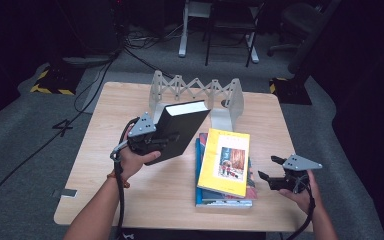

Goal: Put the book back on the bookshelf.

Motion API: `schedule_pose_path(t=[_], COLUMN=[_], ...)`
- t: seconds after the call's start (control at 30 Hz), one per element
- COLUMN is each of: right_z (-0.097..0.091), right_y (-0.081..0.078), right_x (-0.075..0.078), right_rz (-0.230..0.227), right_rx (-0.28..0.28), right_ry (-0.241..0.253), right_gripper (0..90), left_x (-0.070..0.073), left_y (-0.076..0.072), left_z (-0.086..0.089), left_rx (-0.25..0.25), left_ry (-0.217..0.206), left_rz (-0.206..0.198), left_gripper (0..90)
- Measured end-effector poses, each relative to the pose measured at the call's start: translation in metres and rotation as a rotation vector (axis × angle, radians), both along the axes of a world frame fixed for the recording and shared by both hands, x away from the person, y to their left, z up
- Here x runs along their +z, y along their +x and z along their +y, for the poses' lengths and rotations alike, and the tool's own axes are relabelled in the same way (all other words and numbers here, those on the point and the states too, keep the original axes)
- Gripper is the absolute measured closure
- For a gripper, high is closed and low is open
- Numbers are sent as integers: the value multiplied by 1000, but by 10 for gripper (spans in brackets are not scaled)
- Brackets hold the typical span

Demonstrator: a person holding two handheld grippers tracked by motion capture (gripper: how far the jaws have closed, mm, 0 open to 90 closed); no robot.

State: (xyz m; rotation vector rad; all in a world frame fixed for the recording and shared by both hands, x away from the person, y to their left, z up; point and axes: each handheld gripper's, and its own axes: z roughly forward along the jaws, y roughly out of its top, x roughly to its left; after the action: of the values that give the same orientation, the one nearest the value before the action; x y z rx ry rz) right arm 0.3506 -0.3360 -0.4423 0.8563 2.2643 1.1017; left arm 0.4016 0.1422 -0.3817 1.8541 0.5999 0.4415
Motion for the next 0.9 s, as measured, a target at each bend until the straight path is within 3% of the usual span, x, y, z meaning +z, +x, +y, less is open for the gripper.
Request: schedule_pose_path(t=[0.4, 0.9], right_z=[0, -1], right_y=[1, 2], right_x=[-3, -6], right_rz=[10, 16], right_rx=[-3, 2], right_ry=[-4, -17], right_gripper=[238, 239], left_x=[5, 3], left_y=[40, 79], left_z=[19, 21], left_rx=[173, 329], left_ry=[14, -12], left_rz=[8, 5], left_gripper=[539, 539])
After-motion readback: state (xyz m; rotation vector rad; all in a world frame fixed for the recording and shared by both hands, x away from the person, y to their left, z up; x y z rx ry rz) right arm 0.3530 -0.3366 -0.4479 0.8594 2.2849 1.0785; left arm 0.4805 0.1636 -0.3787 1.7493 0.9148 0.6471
